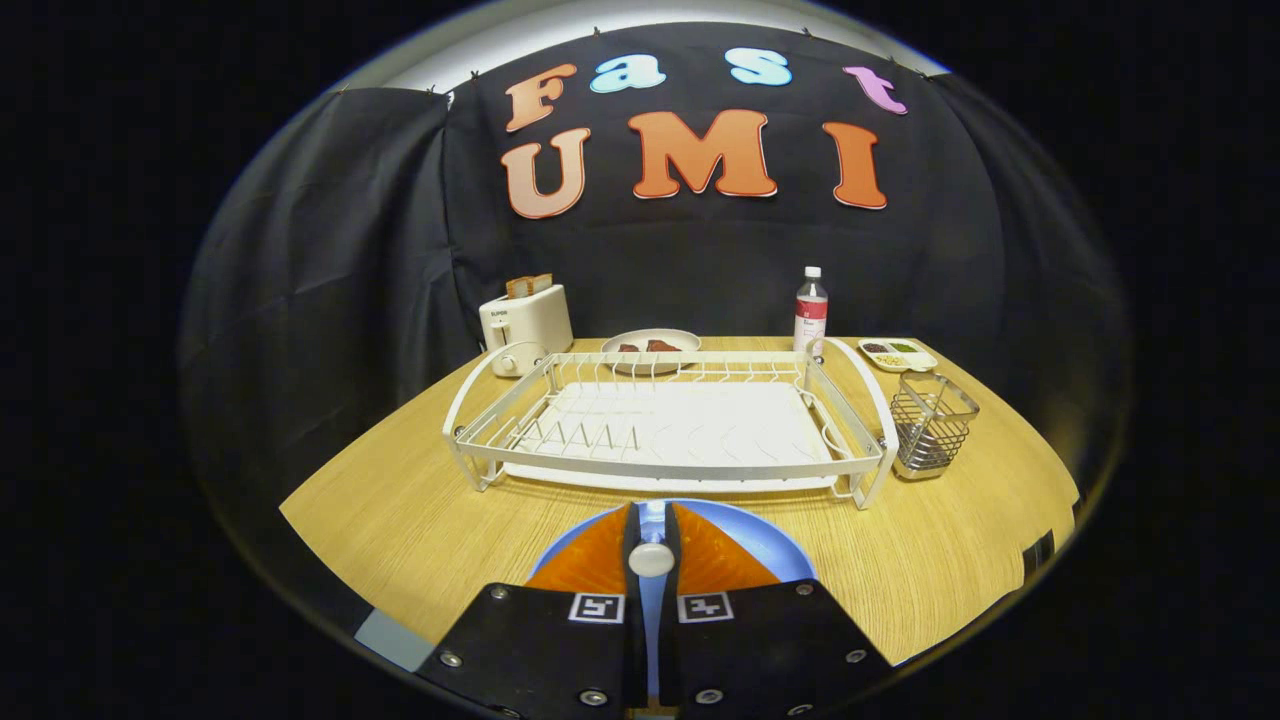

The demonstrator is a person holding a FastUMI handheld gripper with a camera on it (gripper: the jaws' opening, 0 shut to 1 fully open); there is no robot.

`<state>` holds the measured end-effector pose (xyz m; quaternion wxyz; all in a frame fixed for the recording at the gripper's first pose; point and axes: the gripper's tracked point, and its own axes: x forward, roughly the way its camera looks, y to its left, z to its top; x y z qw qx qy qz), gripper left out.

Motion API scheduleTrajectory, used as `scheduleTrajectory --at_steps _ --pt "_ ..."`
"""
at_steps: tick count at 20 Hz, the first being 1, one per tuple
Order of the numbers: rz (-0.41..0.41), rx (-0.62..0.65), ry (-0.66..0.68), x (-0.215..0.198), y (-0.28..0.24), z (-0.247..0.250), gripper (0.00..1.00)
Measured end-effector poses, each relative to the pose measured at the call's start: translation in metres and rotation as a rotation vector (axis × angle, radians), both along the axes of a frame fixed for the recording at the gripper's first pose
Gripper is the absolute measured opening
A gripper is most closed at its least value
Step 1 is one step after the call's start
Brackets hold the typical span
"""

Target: Take the plate from the dish rack, then take the spoon from the basket and place it into the plate.

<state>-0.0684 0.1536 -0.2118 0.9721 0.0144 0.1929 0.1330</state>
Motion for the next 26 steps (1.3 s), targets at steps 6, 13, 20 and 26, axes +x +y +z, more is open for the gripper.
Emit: scheduleTrajectory --at_steps 6,13,20,26 --pt "-0.003 -0.007 0.035 -0.003 -0.006 0.000 0.19" --pt "-0.101 -0.001 0.056 0.004 -0.044 0.019 0.98" --pt "-0.166 -0.016 -0.042 0.029 -0.080 0.089 0.98" --pt "-0.215 -0.029 -0.127 0.048 -0.103 0.149 0.98"
